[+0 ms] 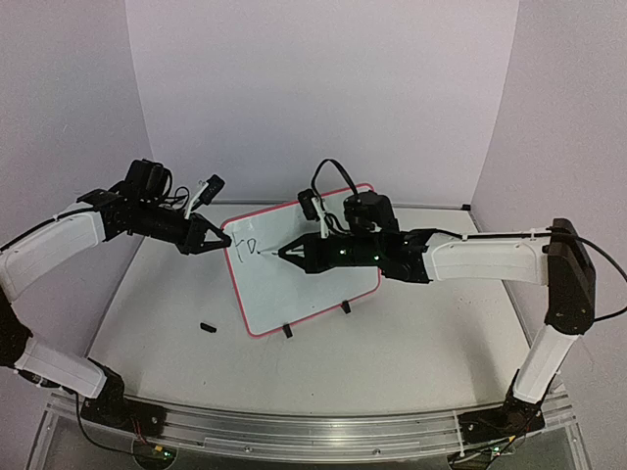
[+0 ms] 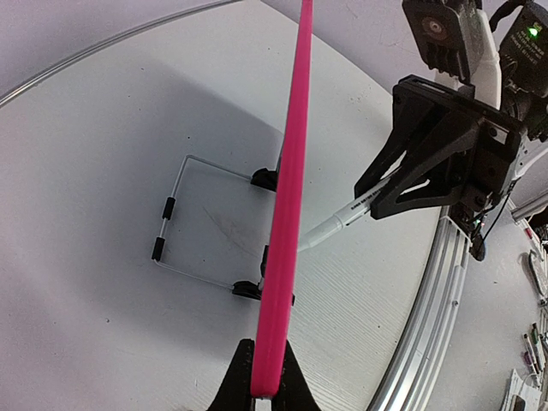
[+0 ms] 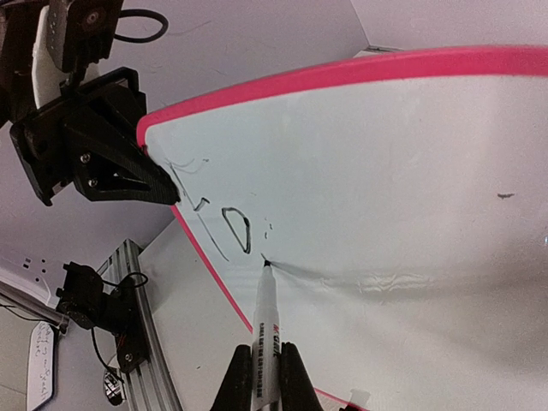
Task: Write a sentence on the whiteboard
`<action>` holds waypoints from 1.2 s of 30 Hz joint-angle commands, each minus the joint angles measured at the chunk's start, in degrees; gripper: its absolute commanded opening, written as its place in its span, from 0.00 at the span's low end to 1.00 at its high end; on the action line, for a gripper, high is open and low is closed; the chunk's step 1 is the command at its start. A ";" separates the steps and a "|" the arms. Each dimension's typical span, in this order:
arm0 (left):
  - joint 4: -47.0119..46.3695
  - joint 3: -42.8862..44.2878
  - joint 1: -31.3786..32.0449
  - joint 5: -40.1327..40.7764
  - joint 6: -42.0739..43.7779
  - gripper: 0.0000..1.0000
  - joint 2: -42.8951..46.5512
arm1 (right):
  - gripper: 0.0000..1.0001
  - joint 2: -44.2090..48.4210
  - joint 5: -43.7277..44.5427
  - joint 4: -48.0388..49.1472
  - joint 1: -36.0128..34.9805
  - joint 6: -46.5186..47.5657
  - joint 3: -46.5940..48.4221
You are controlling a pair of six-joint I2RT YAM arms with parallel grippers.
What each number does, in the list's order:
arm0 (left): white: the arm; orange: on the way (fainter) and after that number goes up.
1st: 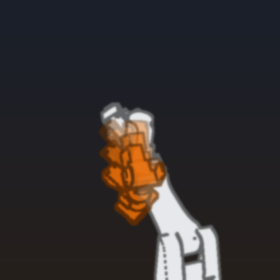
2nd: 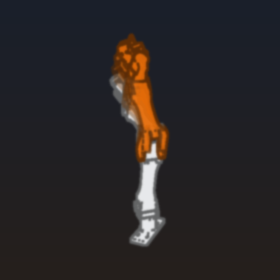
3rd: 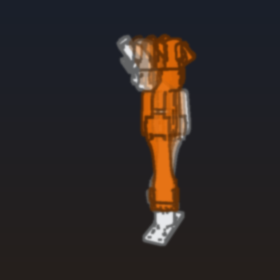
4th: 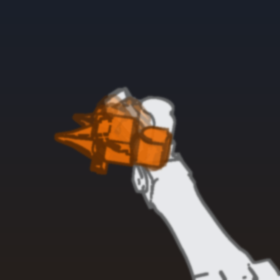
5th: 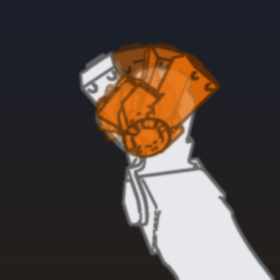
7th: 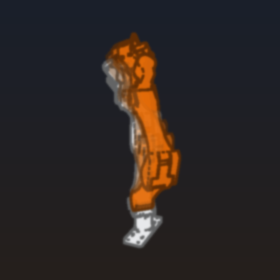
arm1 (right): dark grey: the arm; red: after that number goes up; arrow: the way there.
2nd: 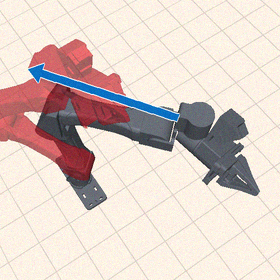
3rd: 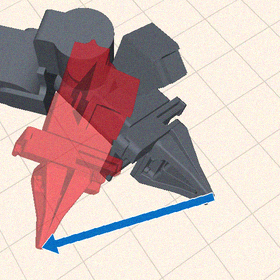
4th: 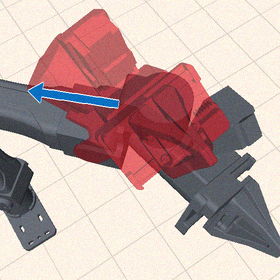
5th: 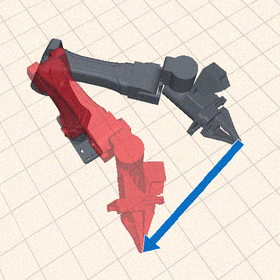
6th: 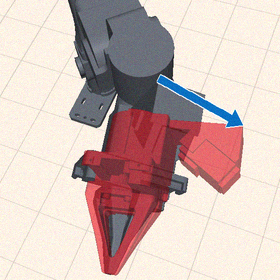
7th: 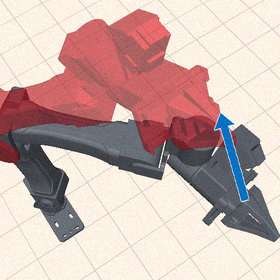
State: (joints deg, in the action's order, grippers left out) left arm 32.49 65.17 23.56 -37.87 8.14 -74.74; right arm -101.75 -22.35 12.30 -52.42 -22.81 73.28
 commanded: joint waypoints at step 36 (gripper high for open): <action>-0.40 -0.39 0.00 1.74 2.16 0.00 0.80 | 0.00 2.35 2.82 6.42 0.27 -0.71 2.91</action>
State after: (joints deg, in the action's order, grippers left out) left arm 32.47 65.17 23.55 -37.85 8.14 -74.74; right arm -101.75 -21.38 15.48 -52.42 -23.10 73.52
